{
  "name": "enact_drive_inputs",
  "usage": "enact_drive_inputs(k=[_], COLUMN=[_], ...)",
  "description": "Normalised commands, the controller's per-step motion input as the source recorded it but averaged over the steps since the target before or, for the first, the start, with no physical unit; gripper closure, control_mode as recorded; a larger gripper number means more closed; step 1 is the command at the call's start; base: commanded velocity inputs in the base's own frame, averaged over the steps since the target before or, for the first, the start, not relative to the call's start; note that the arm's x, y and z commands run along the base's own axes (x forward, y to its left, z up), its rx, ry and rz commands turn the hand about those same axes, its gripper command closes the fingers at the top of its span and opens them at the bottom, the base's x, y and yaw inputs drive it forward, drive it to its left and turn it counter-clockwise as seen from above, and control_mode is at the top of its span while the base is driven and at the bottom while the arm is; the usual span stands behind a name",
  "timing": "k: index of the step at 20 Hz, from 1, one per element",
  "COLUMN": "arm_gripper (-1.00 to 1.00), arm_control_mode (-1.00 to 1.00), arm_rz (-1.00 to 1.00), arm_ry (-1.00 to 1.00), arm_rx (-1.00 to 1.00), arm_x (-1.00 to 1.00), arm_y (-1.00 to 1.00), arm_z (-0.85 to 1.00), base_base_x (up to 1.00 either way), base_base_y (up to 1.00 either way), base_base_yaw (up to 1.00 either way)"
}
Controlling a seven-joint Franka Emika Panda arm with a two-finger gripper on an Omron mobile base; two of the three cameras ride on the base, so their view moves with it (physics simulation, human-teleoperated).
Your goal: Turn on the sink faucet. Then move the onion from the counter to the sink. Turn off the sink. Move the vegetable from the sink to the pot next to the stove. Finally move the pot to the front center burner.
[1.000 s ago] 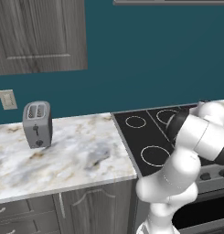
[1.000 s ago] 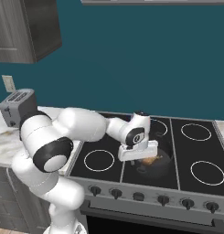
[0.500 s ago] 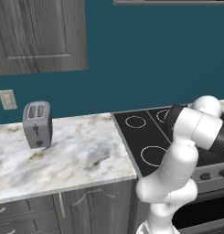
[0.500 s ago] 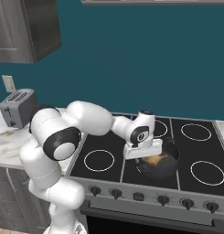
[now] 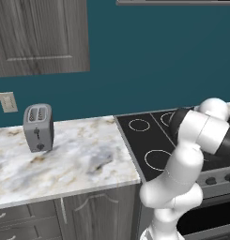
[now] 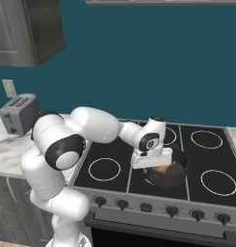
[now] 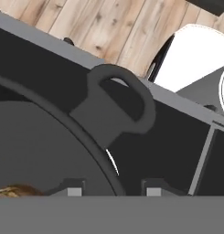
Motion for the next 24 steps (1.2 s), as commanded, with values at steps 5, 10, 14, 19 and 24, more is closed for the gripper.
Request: enact_drive_inputs(k=[5,10,14,19,24], arm_gripper=[-1.00,-1.00,-1.00,-1.00,-1.00], arm_control_mode=[-1.00,-1.00,-1.00,-1.00,-1.00], arm_rz=[-0.02,-0.04,-0.06,-0.09,-0.08], arm_ry=[0.00,-0.01,-0.03,-0.05,-0.04], arm_rx=[0.00,0.00,0.00,-0.03,-0.05], arm_x=[-0.19,-0.12,-0.21,-0.14,-0.21], arm_y=[0.23,0.33,0.29,0.28,0.31], arm_z=[0.08,0.31,0.42,0.51,0.45], base_base_x=[0.00,0.00,0.00,0.00,0.00], base_base_y=[0.00,0.00,0.00,0.00,0.00], base_base_yaw=[0.00,0.00,0.00,0.00,0.00])
